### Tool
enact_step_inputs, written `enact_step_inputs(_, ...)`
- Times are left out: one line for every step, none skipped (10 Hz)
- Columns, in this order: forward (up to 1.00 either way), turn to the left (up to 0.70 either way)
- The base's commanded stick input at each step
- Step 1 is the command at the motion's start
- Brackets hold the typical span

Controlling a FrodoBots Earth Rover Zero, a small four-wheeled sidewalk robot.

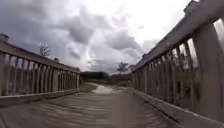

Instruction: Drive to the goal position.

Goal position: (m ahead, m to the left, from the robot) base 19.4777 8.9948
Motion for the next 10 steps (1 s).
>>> enact_step_inputs(0.85, 0.00)
enact_step_inputs(0.85, 0.00)
enact_step_inputs(0.85, 0.00)
enact_step_inputs(0.85, 0.00)
enact_step_inputs(0.85, 0.00)
enact_step_inputs(0.85, 0.00)
enact_step_inputs(0.85, 0.00)
enact_step_inputs(0.85, 0.00)
enact_step_inputs(0.85, 0.00)
enact_step_inputs(0.85, 0.00)
